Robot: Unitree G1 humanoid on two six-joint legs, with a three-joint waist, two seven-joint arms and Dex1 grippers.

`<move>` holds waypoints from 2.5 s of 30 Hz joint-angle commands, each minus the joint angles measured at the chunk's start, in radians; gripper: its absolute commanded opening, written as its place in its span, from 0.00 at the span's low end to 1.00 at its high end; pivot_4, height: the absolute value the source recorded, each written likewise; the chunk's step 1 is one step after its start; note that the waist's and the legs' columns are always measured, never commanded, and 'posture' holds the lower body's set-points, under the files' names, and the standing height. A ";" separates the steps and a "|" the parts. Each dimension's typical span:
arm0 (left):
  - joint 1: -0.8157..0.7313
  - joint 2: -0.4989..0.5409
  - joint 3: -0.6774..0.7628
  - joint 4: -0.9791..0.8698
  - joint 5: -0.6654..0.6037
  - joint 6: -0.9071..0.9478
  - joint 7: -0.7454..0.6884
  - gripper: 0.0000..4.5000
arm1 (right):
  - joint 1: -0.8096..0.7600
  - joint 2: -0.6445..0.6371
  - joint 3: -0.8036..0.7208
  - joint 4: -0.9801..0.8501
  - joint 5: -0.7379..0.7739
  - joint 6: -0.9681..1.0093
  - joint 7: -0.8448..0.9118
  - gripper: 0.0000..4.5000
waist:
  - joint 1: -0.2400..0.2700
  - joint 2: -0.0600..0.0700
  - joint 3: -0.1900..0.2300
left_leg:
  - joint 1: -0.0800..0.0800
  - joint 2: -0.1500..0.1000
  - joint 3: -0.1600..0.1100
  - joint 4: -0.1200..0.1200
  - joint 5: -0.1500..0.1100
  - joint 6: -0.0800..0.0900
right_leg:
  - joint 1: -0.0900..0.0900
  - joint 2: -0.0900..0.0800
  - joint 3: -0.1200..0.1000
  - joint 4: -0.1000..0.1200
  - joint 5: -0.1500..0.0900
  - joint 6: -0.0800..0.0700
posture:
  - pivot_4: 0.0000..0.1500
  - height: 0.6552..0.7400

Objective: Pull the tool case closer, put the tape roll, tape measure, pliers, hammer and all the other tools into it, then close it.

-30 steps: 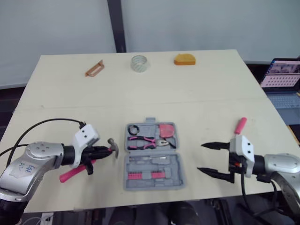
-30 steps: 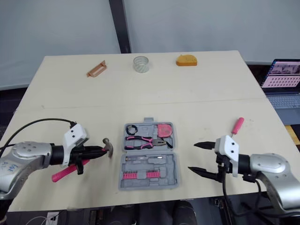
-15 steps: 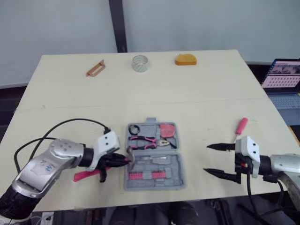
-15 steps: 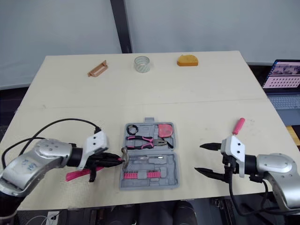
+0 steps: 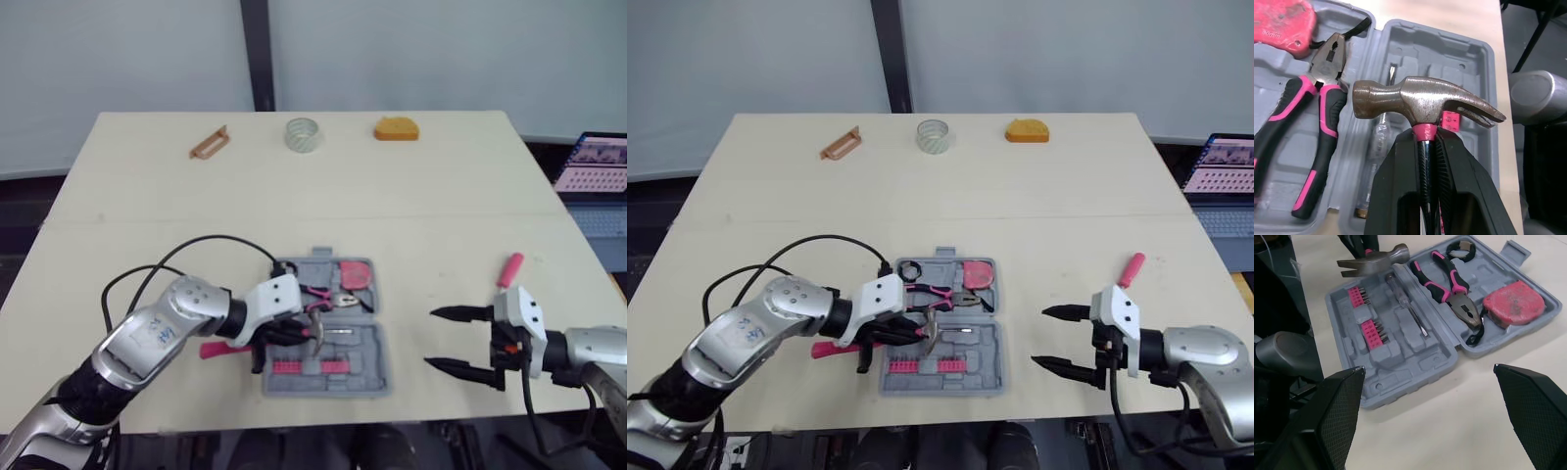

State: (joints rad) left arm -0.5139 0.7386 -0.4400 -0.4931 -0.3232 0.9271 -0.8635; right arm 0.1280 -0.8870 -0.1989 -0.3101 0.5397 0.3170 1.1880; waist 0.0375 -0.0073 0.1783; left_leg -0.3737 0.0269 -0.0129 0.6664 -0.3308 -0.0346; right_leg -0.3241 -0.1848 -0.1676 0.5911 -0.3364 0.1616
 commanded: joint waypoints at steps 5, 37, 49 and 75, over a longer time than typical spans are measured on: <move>-0.143 -0.099 -0.118 0.011 0.051 0.076 0.023 0.00 | 0.005 0.000 -0.019 -0.022 0.013 -0.011 0.011 1.00 | 0.012 0.000 0.000 | 0.001 0.000 0.004 -0.001 0.000 0.000 | -0.001 0.000 0.005 0.000 0.000 0.000 | 1.00 1.00; -0.357 -0.406 -0.427 0.203 0.175 0.254 0.169 0.00 | 0.101 -0.005 -0.065 -0.046 0.001 -0.051 0.001 1.00 | 0.017 0.000 0.000 | 0.002 0.000 0.007 0.000 0.000 0.000 | -0.002 0.001 0.008 0.001 0.000 0.000 | 1.00 1.00; -0.374 -0.434 -0.450 0.251 0.196 0.224 0.170 0.00 | 0.161 -0.029 -0.129 -0.039 -0.010 -0.093 0.031 1.00 | 0.016 0.000 0.000 | 0.002 0.000 0.007 0.000 0.000 0.000 | -0.002 0.001 0.008 0.001 0.000 0.000 | 1.00 1.00; -0.344 -0.454 -0.487 0.280 0.226 0.207 0.170 0.00 | 0.193 -0.013 -0.152 -0.078 0.005 -0.067 -0.001 1.00 | 0.017 0.000 0.000 | 0.002 0.000 0.007 0.000 0.000 0.001 | -0.002 0.000 0.008 0.001 0.000 0.000 | 1.00 1.00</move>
State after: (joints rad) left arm -0.8546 0.2977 -0.9242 -0.1878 -0.1091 1.1501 -0.6932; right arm 0.3205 -0.9060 -0.3215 -0.3541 0.5286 0.2468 1.1937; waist 0.0547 -0.0069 0.1780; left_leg -0.3717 0.0273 -0.0057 0.6662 -0.3311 -0.0341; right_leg -0.3265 -0.1843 -0.1595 0.5920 -0.3363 0.1618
